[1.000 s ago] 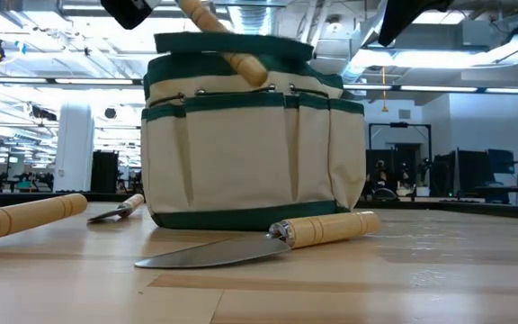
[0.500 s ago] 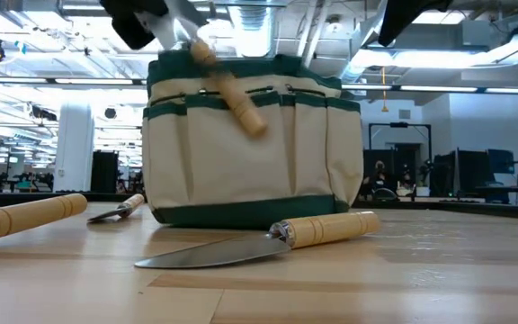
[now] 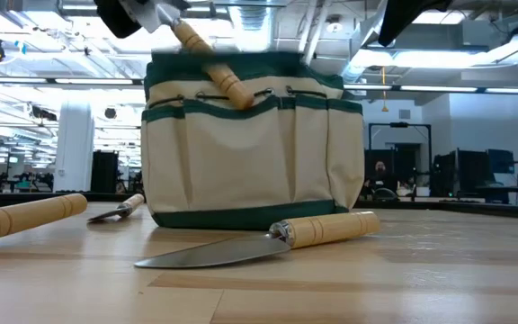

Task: Pick & Place Garden tools in Gardening bag
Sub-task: Put the top right trowel into the gardening bag

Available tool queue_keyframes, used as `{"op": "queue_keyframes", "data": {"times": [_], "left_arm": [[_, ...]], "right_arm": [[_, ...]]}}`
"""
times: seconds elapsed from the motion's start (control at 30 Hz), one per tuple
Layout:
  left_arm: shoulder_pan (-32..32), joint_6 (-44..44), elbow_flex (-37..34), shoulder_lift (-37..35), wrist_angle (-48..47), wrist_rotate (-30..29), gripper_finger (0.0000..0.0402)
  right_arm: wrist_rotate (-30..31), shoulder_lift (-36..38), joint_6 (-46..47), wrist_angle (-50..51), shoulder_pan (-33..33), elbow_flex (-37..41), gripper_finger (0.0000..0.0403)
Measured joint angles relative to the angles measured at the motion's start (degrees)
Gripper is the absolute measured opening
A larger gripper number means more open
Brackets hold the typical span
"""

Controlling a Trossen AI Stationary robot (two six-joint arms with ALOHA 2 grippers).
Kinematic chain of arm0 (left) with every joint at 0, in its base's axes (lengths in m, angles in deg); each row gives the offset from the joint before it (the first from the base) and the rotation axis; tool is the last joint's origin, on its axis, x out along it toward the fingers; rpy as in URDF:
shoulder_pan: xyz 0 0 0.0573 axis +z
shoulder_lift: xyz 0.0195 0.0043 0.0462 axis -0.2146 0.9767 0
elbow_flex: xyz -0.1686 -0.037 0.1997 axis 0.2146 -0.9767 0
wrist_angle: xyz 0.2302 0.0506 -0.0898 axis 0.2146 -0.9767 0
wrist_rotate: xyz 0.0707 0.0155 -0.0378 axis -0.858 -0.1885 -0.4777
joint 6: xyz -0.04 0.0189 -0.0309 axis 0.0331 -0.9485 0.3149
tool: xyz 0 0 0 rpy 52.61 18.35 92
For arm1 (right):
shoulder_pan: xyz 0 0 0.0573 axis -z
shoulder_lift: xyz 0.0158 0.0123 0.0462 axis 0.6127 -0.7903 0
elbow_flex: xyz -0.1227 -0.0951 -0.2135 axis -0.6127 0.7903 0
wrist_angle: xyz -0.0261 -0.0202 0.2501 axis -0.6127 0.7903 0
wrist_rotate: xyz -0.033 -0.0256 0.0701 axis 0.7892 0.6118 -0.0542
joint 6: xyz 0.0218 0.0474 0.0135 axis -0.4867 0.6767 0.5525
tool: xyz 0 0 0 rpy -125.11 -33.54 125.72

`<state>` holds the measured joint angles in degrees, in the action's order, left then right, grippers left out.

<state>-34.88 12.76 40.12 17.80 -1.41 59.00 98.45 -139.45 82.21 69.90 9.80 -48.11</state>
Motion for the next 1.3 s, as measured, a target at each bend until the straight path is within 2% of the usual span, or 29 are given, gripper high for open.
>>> {"op": "queue_keyframes", "data": {"times": [0.5,0.97,1.07,1.3], "left_arm": [[-0.8,0.0,0.1,-1.8,0.2,-1.5,0.0002],[-0.8,0.1,0.1,-1.4,0.0,0.6,0.0002],[-0.8,0.6,0.1,-1.5,-0.1,2.6,0.0002],[-1.6,5.0,0.0,-5.5,-10.3,2.5,0.0002]], "right_arm": [[0.0,0.0,-0.2,-0.6,0.0,0.0,0.0],[0.0,0.0,-0.3,-0.8,0.0,0.0,0.0],[0.0,0.0,-0.3,-0.8,0.0,0.0,0.0],[0.0,0.0,-0.3,-1.7,0.0,0.0,0.0]]}}
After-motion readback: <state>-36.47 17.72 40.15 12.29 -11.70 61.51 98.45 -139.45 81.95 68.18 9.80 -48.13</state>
